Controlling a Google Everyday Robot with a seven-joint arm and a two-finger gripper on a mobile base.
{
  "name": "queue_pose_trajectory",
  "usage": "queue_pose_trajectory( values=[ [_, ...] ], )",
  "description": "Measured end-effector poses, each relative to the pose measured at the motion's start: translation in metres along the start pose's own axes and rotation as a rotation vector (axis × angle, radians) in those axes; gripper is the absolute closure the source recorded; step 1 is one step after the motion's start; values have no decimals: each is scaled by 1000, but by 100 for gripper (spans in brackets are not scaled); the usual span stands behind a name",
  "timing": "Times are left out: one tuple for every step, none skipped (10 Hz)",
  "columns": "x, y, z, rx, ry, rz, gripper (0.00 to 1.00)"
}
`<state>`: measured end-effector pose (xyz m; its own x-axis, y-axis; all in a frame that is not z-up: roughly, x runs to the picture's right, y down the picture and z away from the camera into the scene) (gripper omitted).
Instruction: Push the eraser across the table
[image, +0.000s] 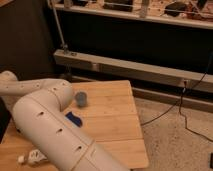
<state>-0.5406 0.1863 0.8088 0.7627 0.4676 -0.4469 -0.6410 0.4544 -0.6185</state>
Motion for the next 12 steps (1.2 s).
queue_pose_trajectory(
  values=[
    [3, 17, -4, -31, 4, -34, 100],
    [5, 33, -13, -70, -1, -69, 100],
    [4, 32, -25, -92, -16, -82, 100],
    [4, 22, -33, -88, -27, -77, 100],
    [3, 0, -41, -66, -41, -59, 100],
    [5, -22, -46, -39, -47, -37, 100],
    [8, -43, -49, -7, -47, -11, 100],
    [11, -52, -49, 15, -45, -2, 100],
    [15, -63, -46, 60, -40, 5, 100],
    [18, -67, -43, 92, -35, 3, 100],
    [19, -67, -39, 126, -35, -5, 100],
    [19, -62, -34, 149, -31, -16, 100]
  ],
)
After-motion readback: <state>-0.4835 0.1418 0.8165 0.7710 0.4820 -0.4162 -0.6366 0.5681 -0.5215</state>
